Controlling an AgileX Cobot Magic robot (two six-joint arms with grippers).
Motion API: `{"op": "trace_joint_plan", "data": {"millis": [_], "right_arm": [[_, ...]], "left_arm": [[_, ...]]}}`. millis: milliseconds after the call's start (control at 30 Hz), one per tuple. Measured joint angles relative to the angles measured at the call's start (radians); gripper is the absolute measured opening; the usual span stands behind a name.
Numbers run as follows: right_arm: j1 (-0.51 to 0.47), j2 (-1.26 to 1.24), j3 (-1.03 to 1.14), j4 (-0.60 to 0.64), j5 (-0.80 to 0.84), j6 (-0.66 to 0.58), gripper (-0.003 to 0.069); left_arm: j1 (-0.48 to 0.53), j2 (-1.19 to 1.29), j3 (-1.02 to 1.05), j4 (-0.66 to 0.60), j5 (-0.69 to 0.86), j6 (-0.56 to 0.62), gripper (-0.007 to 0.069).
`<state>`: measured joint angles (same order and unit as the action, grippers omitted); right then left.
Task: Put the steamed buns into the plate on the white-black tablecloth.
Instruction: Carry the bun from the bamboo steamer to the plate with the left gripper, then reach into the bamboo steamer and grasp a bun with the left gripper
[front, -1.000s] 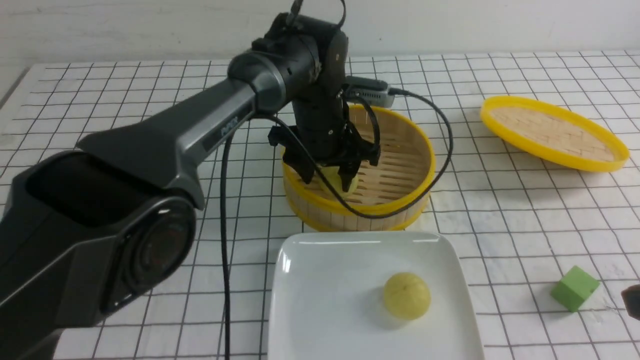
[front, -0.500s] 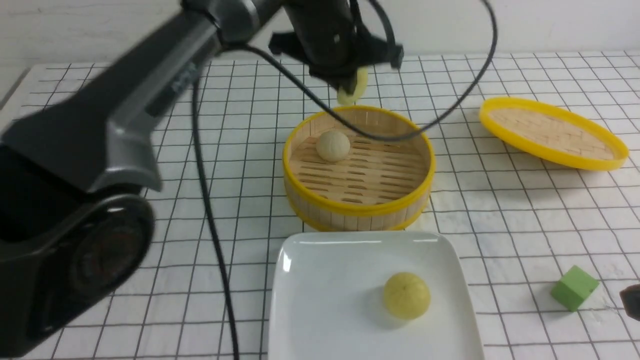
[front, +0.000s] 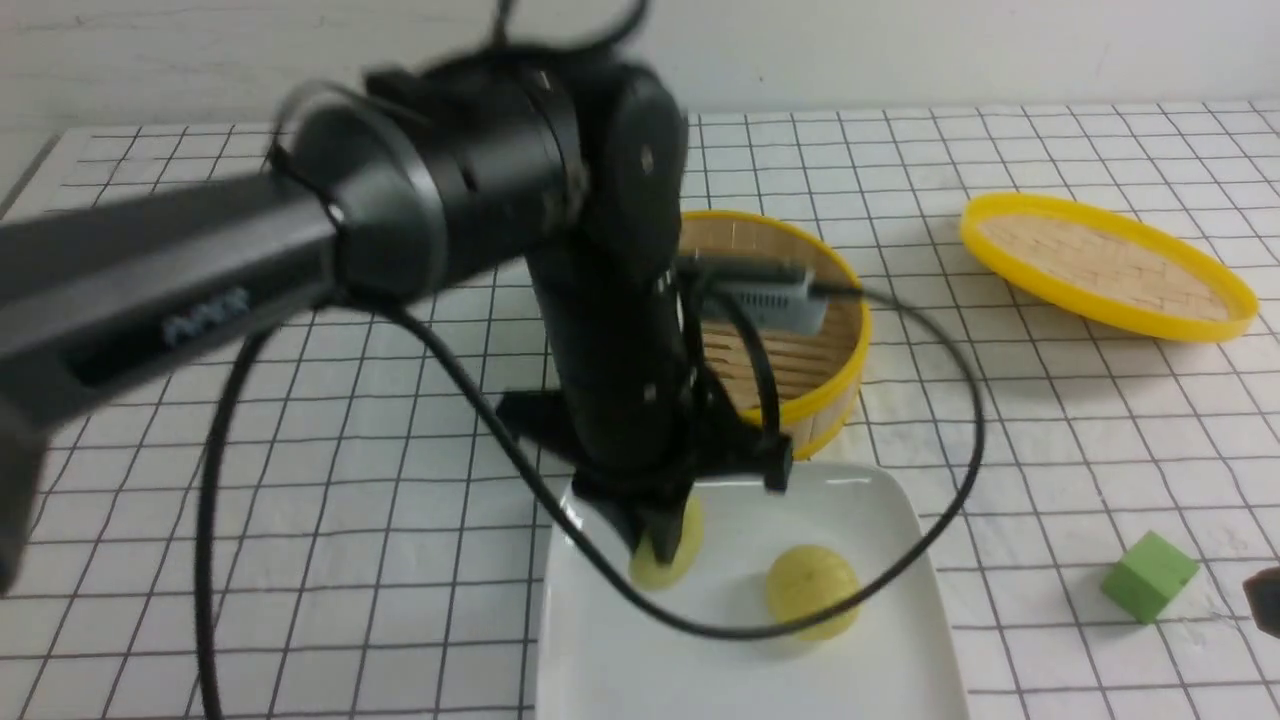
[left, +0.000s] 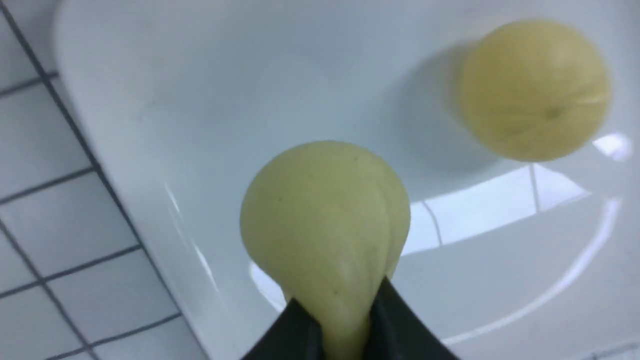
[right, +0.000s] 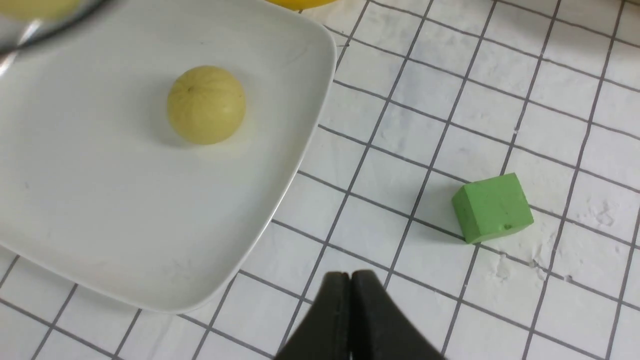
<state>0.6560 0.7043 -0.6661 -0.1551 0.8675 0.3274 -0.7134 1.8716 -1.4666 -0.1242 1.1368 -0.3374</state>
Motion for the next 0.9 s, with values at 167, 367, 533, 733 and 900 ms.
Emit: {"op": "trace_joint_plan", "data": {"millis": [167, 367, 533, 733, 900], "right_arm": [[0.0, 0.0, 0.0, -0.006, 0.0, 0.0, 0.002], [0.0, 0.0, 0.0, -0.012, -0.026, 0.021, 0.0026], [0.0, 0.0, 0.0, -0.026, -0.033, 0.022, 0.0029], [0.0, 0.0, 0.0, -0.035, -0.036, 0.022, 0.0029], [0.0, 0.0, 0.0, -0.037, -0.037, 0.025, 0.0033]], "left_arm": [[0.0, 0.054, 0.051, 0.0, -0.11, -0.04, 0.0286], [0.0, 0.044, 0.005, 0.006, -0.085, -0.07, 0.0507], [0.0, 0.006, -0.186, 0.148, 0.028, -0.123, 0.058], [0.022, 0.063, -0.476, 0.325, 0.097, -0.168, 0.0512], [0.099, 0.184, -0.707, 0.328, 0.084, -0.208, 0.029]]}}
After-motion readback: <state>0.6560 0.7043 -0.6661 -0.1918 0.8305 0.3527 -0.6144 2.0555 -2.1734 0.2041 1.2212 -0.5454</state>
